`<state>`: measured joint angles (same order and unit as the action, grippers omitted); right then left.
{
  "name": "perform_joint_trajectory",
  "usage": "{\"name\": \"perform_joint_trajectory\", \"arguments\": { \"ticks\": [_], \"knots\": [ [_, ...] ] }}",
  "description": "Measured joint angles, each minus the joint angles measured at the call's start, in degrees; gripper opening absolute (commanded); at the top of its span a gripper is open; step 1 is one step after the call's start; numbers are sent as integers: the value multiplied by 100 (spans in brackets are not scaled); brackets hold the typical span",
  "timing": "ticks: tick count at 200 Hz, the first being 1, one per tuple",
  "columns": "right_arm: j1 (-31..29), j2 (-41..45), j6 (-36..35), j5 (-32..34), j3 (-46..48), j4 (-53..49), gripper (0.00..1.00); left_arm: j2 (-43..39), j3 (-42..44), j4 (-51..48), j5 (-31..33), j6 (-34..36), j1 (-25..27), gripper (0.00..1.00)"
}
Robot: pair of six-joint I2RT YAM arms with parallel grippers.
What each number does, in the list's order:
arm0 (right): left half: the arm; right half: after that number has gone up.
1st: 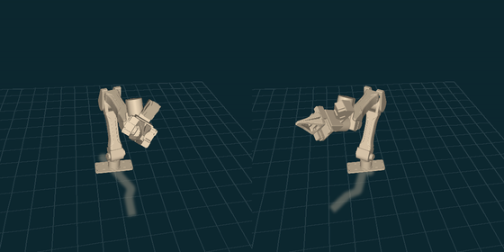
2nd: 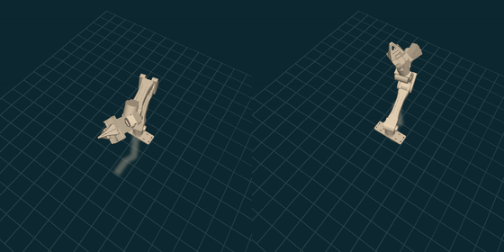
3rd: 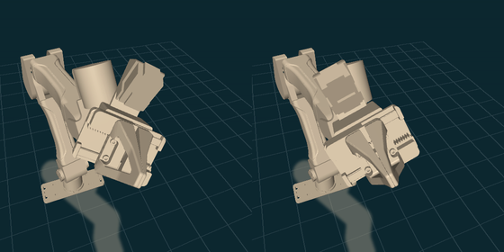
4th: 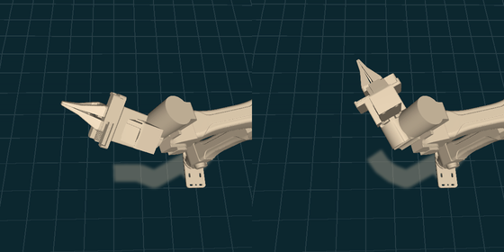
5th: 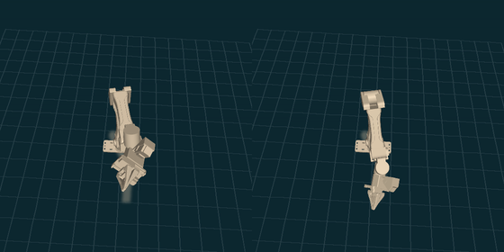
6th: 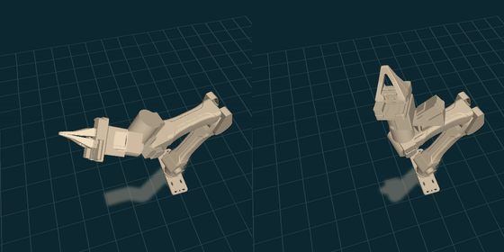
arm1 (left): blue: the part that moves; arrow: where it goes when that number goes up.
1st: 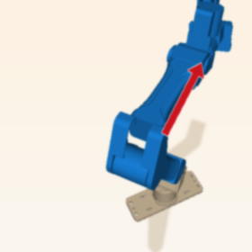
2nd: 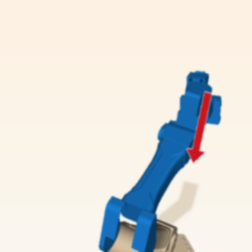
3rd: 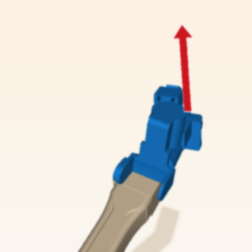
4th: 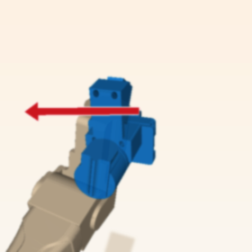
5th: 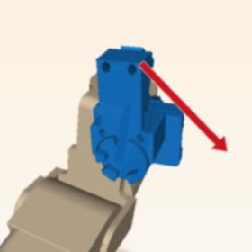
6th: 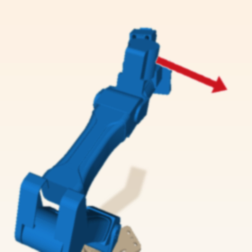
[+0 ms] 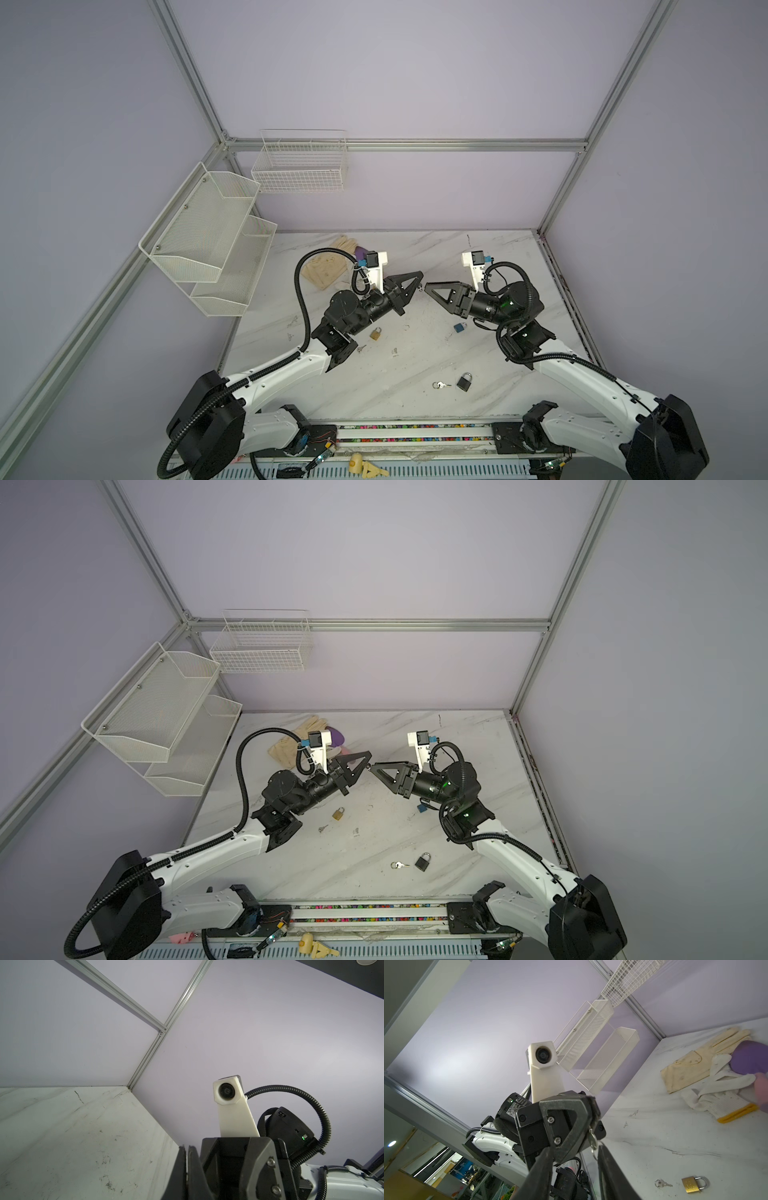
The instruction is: Unlock with the key
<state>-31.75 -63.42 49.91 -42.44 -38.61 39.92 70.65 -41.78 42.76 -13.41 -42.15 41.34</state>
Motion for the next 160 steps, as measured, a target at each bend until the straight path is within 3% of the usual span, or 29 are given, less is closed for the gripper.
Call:
{"name": "perform_joint_trajectory", "arguments": {
  "ticks": [70, 160],
  "knots": [
    [0, -271, 367, -140, 66, 745, 32, 15, -2, 129, -13, -2, 72, 0],
    [0, -391, 511, -223, 138, 1001, 27, 28, -2, 146, -46, -2, 151, 0]
  ]
}}
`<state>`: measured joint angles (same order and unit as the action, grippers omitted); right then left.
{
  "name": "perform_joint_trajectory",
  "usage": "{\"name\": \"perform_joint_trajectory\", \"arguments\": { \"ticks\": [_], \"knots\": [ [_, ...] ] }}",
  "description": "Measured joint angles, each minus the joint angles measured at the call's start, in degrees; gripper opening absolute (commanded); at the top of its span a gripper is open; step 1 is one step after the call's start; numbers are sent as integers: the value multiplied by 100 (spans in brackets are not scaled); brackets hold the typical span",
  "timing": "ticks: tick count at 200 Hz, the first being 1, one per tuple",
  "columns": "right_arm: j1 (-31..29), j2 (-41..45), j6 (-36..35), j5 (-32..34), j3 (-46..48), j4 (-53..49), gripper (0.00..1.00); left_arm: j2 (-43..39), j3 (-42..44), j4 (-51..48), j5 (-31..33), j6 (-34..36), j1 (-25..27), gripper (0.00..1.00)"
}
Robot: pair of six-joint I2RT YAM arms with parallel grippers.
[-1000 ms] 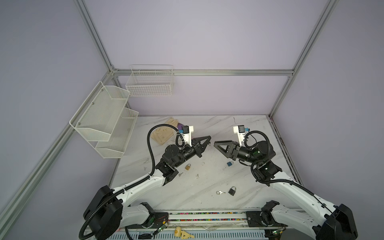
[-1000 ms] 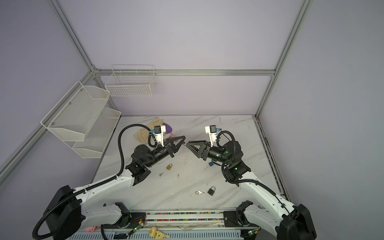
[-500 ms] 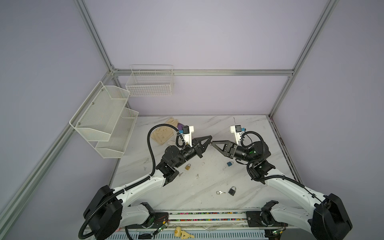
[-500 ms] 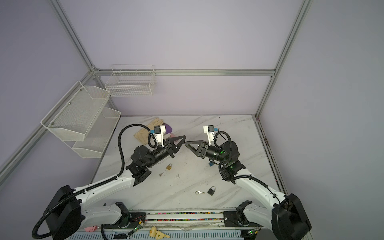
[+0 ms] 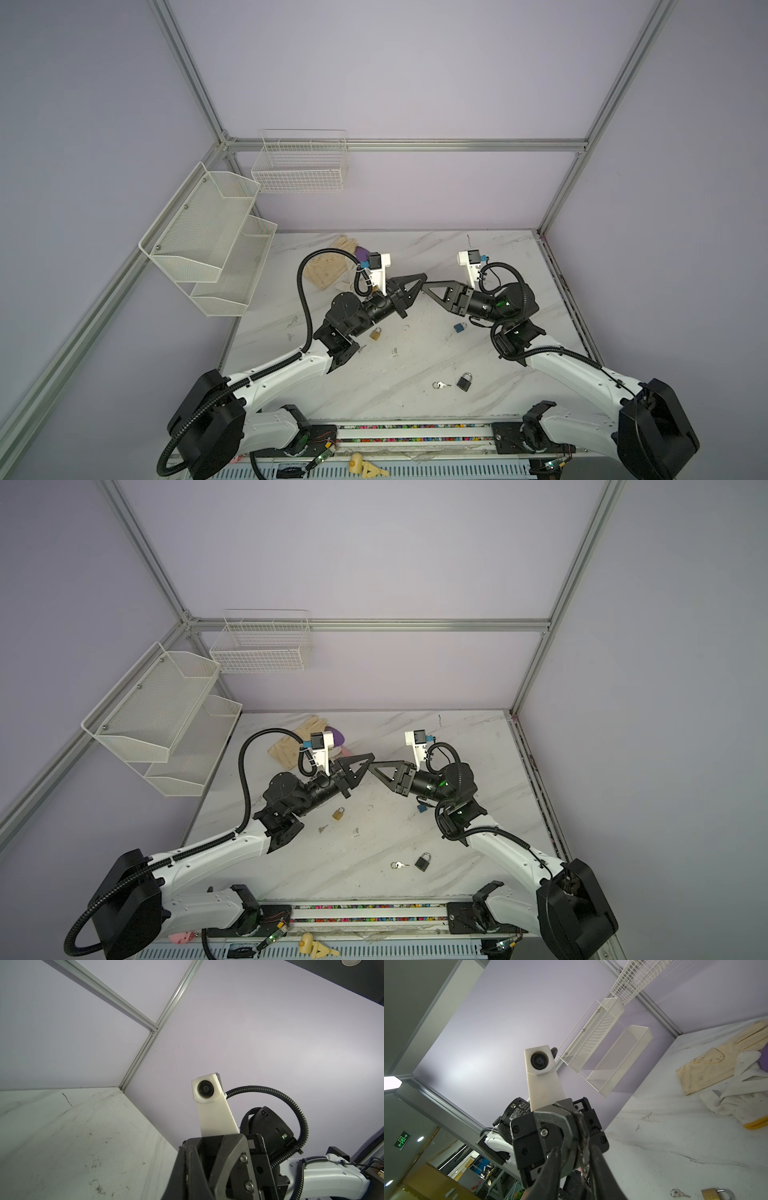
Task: Unlock with the key
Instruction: 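Hold the key up in the right gripper beside the raised left gripper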
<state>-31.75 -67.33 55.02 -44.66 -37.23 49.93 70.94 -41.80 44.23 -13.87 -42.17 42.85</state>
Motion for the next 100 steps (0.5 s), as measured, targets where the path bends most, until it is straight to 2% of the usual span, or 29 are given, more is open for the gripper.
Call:
{"name": "perform_joint_trajectory", "arguments": {
  "ticks": [100],
  "knots": [
    [0, -9, 118, -15, 157, 195, 25, 46, 0, 125, 17, 0, 35, 0]
  ]
}}
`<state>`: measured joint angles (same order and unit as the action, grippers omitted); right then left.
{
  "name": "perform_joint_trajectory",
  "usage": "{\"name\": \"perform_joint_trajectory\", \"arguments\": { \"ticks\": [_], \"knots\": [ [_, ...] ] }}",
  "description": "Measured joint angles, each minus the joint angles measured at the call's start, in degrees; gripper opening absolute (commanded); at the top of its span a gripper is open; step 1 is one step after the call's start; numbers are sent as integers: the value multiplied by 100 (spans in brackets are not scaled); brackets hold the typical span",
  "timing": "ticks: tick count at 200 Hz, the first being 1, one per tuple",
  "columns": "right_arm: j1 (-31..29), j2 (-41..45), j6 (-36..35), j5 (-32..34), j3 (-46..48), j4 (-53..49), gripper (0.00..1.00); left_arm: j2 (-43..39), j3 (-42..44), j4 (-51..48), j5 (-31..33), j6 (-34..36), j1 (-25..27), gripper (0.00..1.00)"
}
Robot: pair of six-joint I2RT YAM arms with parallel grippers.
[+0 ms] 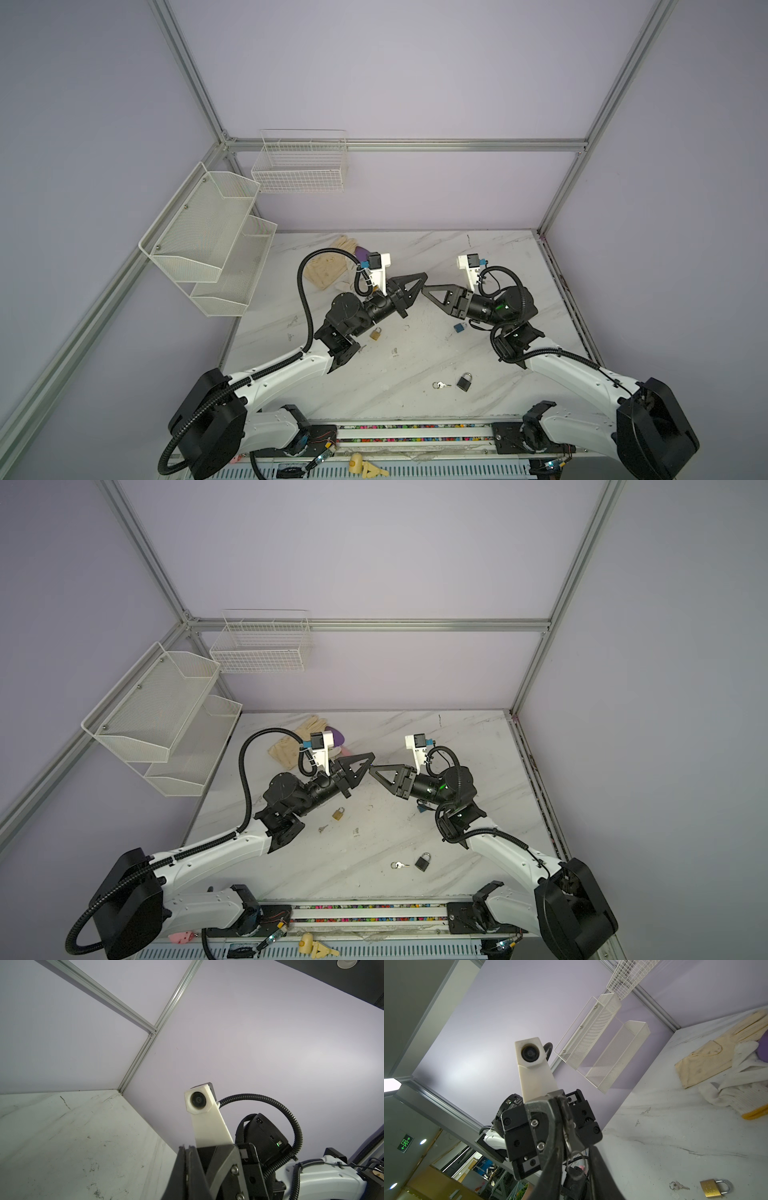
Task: Unlock with the key
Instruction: 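Hold the key up in the right gripper beside the raised left gripper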
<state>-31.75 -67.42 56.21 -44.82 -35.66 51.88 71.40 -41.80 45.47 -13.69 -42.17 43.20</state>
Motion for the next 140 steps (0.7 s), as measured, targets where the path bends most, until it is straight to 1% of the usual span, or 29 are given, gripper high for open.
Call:
{"name": "perform_joint_trajectory", "arguments": {
  "ticks": [32, 72, 93, 140],
  "knots": [
    [0, -33, 37, -15, -17, 103, 21, 4, 0, 20, 0, 0, 0, 0],
    [0, -116, 55, -22, -20, 140, 21, 7, 0, 31, -2, 0, 2, 0],
    [-2, -127, 57, -22, -22, 149, 18, 7, 0, 28, -4, 0, 7, 0],
    [-2, -127, 59, -24, -24, 157, 18, 7, 0, 20, -2, 7, 7, 0]
  ]
}}
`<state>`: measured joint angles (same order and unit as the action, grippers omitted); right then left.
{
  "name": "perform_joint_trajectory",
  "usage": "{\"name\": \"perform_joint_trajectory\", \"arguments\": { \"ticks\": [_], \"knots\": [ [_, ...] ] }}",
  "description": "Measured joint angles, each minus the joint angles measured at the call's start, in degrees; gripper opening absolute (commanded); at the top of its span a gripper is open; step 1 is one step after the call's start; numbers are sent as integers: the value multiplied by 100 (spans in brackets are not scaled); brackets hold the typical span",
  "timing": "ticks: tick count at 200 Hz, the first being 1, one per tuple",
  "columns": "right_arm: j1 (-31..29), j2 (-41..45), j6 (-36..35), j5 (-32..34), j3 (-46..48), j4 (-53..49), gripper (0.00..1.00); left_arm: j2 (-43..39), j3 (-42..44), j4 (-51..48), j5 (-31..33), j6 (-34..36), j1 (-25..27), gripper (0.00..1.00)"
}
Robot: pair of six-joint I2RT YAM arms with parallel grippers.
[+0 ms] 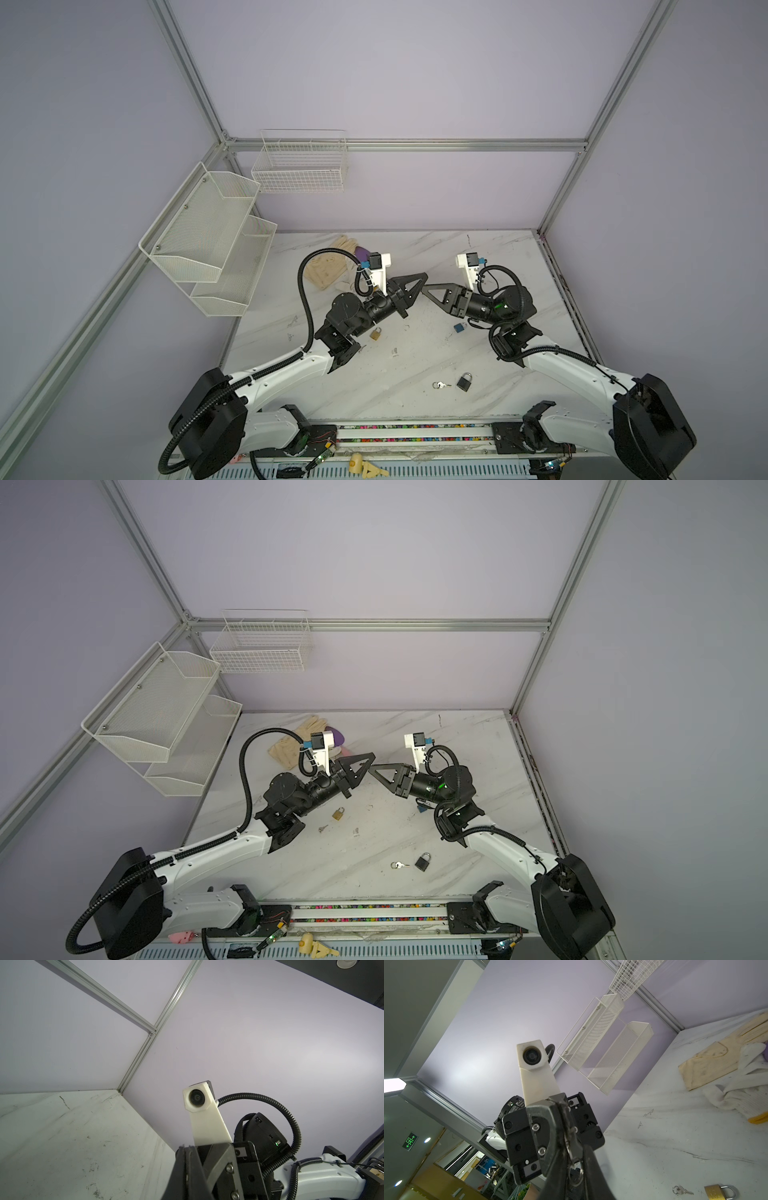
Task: Unlock with the key
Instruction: 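Hold the key up in the right gripper beside the raised left gripper, then move the left gripper over the blue padlock while the right gripper draws back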
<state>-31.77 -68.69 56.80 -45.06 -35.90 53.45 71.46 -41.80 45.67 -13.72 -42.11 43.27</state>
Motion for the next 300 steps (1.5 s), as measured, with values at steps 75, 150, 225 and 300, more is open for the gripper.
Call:
{"name": "perform_joint_trajectory", "arguments": {
  "ticks": [75, 150, 225, 300],
  "knots": [
    [2, 0, 70, -11, -31, 2, 0, 0, 0, -4, 59, 151, 0, 0],
    [4, 190, -74, 72, -35, -496, 0, -24, 0, -127, 212, 380, 37, 30],
    [767, 925, -601, 111, -90, -2343, 0, -337, -435, -1266, 850, 822, 52, 47],
    [2020, 1287, -1998, 896, -254, -5414, 0, 828, -1471, -3462, 911, 1027, 52, 50]
  ]
}}
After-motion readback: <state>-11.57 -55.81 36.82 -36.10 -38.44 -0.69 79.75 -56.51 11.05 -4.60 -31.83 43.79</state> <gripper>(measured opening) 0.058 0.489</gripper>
